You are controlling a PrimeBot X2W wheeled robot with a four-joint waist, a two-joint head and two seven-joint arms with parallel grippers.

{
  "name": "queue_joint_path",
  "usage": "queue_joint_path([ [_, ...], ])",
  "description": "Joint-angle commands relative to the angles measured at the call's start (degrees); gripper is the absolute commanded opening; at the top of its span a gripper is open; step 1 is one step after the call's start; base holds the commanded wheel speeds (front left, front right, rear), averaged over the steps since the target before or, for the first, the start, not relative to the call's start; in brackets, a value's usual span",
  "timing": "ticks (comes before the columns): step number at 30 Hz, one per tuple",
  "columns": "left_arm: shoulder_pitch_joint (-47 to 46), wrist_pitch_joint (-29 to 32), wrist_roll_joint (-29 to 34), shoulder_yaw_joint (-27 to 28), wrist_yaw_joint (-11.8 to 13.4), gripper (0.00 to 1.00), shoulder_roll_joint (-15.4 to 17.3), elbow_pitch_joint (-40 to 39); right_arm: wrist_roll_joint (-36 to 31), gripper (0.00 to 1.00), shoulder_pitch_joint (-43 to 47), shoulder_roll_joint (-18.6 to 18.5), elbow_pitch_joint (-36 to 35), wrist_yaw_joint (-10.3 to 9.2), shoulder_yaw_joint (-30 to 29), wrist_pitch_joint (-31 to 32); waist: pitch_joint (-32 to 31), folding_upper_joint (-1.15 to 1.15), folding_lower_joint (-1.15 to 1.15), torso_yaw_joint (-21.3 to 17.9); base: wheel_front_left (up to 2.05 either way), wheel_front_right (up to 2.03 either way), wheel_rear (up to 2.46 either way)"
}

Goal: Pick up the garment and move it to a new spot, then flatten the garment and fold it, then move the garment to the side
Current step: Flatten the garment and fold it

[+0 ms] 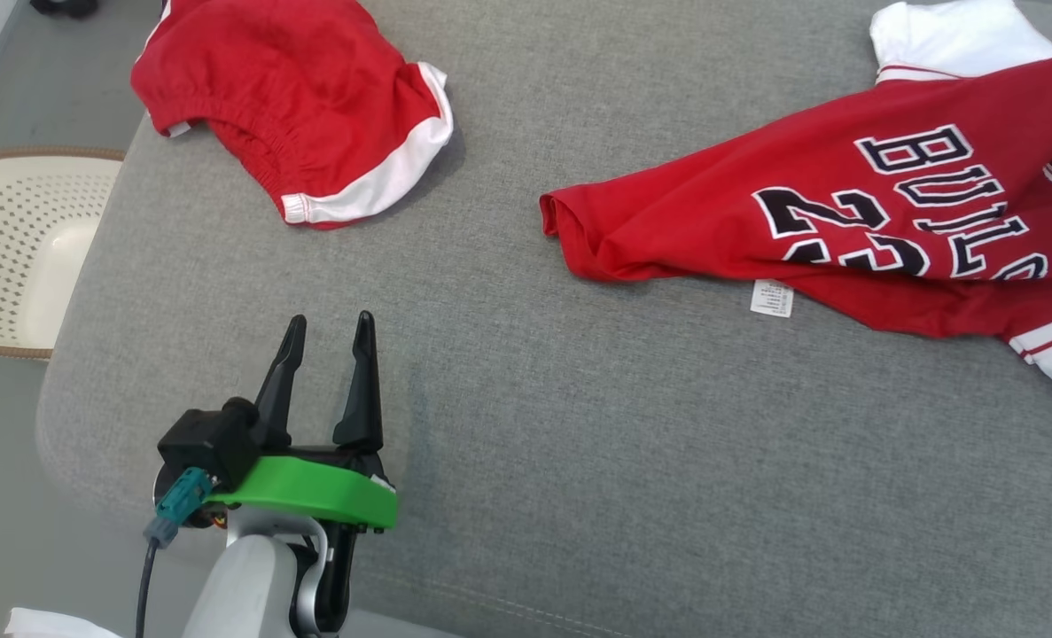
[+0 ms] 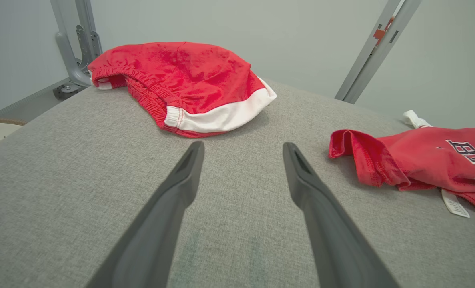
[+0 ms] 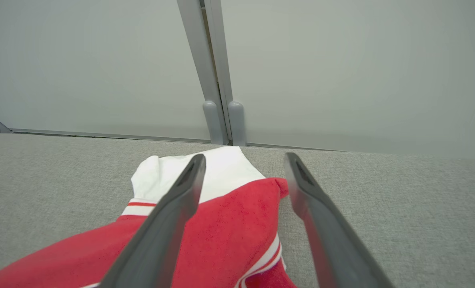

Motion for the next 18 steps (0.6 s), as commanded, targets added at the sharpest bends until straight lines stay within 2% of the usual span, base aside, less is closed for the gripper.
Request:
queue_joint_path([
  [1, -0.14, -0.02, 0.52, 0.51, -0.39, 1.0, 0.21, 0.15, -1.01, 1.0, 1.31, 1.49, -0.04, -0.06, -0.26, -1.12, -2.86, 0.0, 0.0, -2.82, 0.0, 0.0, 0.0],
  [4, 0.87, -0.02, 1.58, 1.17, -0.56, 1.0, 0.2, 0.53, -2.79, 1.0, 2.27, 3.73, 0.02, -0.08, -0.39, -3.0, -5.39, 0.0, 0.0, -5.22, 0.0, 0.0, 0.0],
  [6, 1.62, -0.02, 2.33, 1.69, -0.85, 1.0, 0.22, 0.75, -3.39, 1.0, 2.97, 6.56, -0.51, -0.07, -0.85, -3.85, -7.38, 0.0, 0.0, -7.2, 0.0, 0.0, 0.0],
  [8, 2.09, -0.02, 2.96, 2.15, -1.08, 1.0, 0.22, 0.87, -4.1, 1.0, 4.09, 7.55, -3.35, -0.06, -1.51, -4.12, -9.14, 0.0, 0.0, -9.13, 0.0, 0.0, 0.0],
  [11, 2.9, -0.02, 3.55, 2.67, -1.44, 1.0, 0.22, 0.97, -5.43, 1.0, 7.56, 7.37, -11.4, -0.08, -4.36, -4.09, -11.45, 0.0, 0.0, -11.87, 0.0, 0.0, 0.0],
  [18, 5.0, -0.02, 4.33, 2.5, -2.21, 1.0, 0.22, 1.46, -12.1, 1.0, 23.22, 6.04, -32.91, -0.08, -13.2, -4.08, -15.97, 0.0, 0.0, -17.47, 0.0, 0.0, 0.0],
])
